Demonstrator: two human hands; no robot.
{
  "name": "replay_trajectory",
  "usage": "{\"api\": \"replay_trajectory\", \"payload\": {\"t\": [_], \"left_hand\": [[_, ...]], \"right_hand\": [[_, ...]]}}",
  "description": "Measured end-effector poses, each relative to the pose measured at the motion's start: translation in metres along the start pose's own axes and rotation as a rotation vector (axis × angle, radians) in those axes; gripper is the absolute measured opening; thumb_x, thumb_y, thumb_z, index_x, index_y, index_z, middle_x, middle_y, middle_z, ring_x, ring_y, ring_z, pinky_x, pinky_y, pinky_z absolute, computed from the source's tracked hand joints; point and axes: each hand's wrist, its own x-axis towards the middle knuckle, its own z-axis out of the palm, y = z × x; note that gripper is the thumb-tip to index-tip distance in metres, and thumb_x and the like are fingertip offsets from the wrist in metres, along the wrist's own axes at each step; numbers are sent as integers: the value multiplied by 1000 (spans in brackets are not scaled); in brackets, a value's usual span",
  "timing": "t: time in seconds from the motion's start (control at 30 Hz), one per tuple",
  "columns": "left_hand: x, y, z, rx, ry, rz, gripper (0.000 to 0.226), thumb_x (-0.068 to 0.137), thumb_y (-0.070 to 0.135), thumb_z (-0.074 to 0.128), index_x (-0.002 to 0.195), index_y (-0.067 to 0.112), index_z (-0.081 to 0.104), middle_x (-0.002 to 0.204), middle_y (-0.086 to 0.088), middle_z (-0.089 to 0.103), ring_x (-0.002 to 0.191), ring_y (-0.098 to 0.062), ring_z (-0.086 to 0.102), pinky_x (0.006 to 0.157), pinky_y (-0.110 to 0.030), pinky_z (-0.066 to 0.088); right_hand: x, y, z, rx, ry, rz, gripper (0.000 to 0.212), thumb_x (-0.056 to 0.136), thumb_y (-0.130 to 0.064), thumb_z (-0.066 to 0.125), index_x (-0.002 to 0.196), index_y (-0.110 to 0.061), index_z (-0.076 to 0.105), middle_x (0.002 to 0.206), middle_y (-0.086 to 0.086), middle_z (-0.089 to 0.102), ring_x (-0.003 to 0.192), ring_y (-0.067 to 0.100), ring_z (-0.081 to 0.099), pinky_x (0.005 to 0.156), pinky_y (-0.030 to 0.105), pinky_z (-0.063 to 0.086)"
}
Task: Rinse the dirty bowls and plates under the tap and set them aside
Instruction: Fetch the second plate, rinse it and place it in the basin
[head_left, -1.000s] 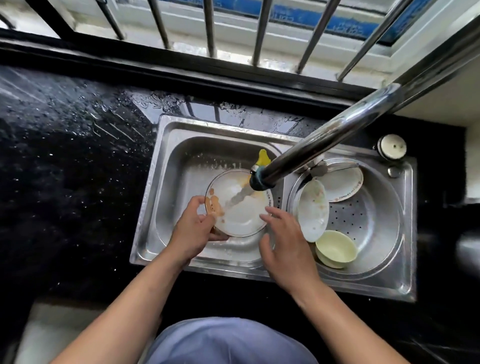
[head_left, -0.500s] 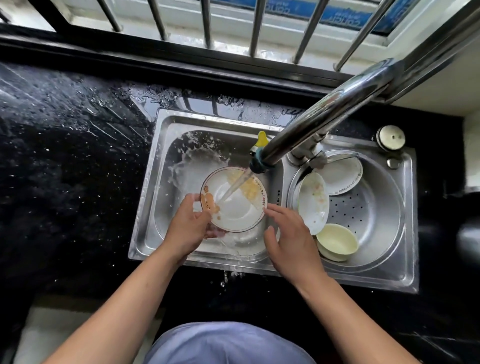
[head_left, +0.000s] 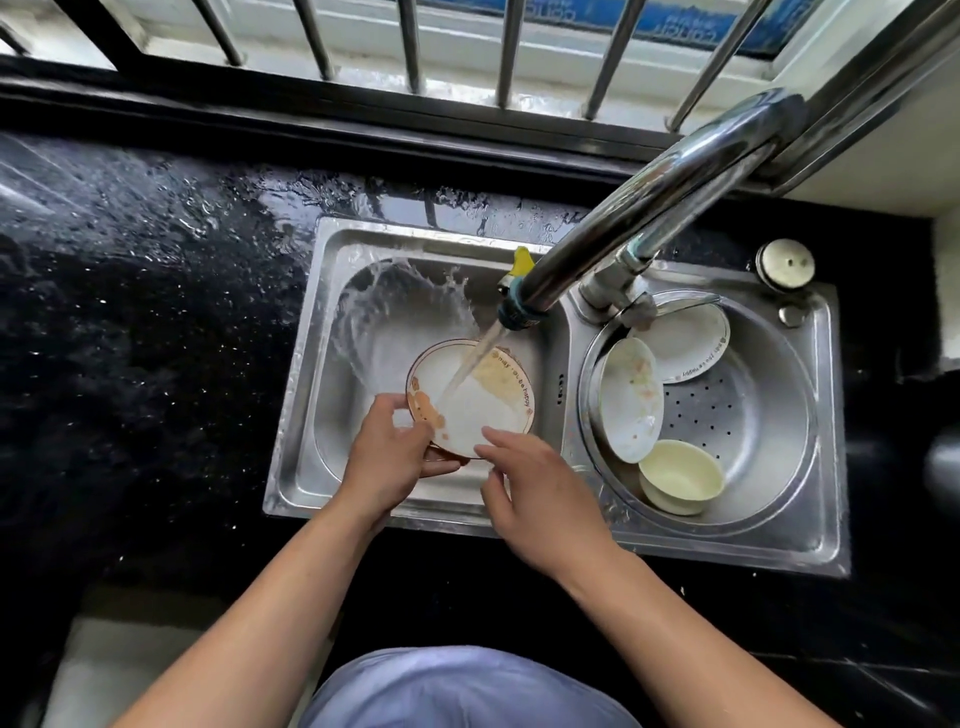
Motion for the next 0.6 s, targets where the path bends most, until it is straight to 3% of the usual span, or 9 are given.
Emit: {"api": "replay_trajectory", "payload": {"t": [0.1,0.23,0.37,0.47,0.53,0.6], "left_hand": [[-1,-1,2,-11,-2,-4,23,98,-1,57,118,9,50,100,-31,76,73,-32,81,61,-33,65],[-4,-3,3,-16,20,-12,21,97,0,57,113,13,50,100,-31,76,78,-39,81,62,-34,65],[-9,-3,6,-6,55,-28,25,94,0,58,117,9,51,94,-28,78,74,-36,81,59,-32,65],[-15,-6,11,-2,76,-32,25,94,1,59,116,10,52,92,-28,77,74,-34,81,59,-33,65],[-17,-9,14,-20,94,-28,22,95,3,60,115,10,53,90,-25,78,70,-30,81,60,-36,66],[-18,-12,16,-31,126,-18,19,98,10,65,114,9,55,82,-18,80,64,-22,80,55,-33,64]], "right_hand": [[-6,3,2,-5,-37,7,42,92,-24,51,130,-19,67,145,0,59,135,18,50,111,31,40],[-9,5,2,-37,-54,-3,40,93,-22,52,130,-15,66,143,3,60,133,22,53,113,33,37],[15,5,7,-168,-114,82,42,99,-38,28,108,-13,61,122,4,61,125,24,51,123,47,22],[50,0,9,-235,-196,174,46,103,-35,28,125,-5,54,149,17,45,144,31,34,124,49,15],[67,-10,10,-184,-293,124,39,104,-27,34,131,-3,49,158,22,33,147,36,30,121,48,22],[66,-19,9,-70,-386,18,30,102,-19,38,126,-8,52,141,19,48,129,39,48,106,48,40]]}}
